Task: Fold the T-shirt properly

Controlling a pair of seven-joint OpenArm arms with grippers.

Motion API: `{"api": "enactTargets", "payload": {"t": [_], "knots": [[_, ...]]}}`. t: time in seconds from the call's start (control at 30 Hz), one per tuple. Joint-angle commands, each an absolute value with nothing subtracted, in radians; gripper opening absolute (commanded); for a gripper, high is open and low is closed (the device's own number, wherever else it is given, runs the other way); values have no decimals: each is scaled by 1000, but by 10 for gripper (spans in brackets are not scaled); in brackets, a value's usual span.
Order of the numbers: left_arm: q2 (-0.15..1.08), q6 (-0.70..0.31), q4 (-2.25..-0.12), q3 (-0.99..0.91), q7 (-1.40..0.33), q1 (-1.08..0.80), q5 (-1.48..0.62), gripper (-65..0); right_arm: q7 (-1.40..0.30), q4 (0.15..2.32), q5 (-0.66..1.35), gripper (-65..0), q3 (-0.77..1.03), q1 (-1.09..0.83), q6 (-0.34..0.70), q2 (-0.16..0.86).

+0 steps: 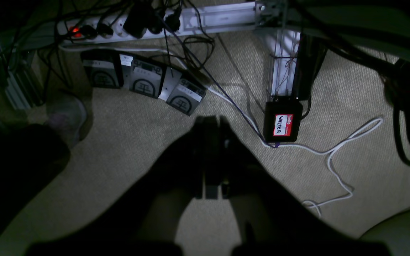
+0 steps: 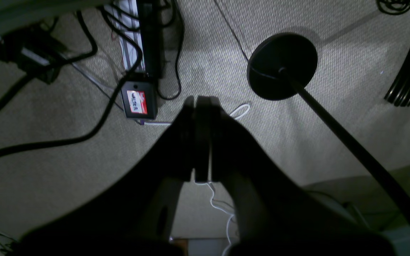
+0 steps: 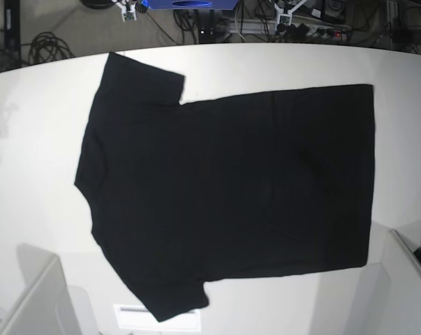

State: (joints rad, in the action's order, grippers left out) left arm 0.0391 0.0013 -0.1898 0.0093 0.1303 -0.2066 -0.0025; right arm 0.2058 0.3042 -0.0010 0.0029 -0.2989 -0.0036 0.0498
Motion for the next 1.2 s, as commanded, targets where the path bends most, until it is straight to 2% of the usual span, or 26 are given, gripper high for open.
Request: {"api": "enactTargets", "payload": {"t": [0.0,0.17,0.33,0.57,0.83,0.97,1.17], "knots": [[41,5,-191,10,134,-220,-5,-650,214,311,2,-650,4,-303,-7,62],[41,5,-231,12,136,-240,5,-650,214,309,2,-650,4,-306,-7,77],[44,5,-394,12,166,-348,5,-650,220,361,5,-650,24,-354,-7,84],[77,5,-493,12,272,-458,1,-650,213,653,81,-650,168,-526,-5,76],[122,5,-773,-2,403,-650,-7,-650,176,1012,303,-650,177,-720,-5,82],[145,5,-920,-2,467,-742,-16,-650,125,1171,412,-650,265,-786,-5,76],[217,5,-1176,-2,550,-891,-229,-650,48,1431,423,-650,349,-869,-5,73]]}}
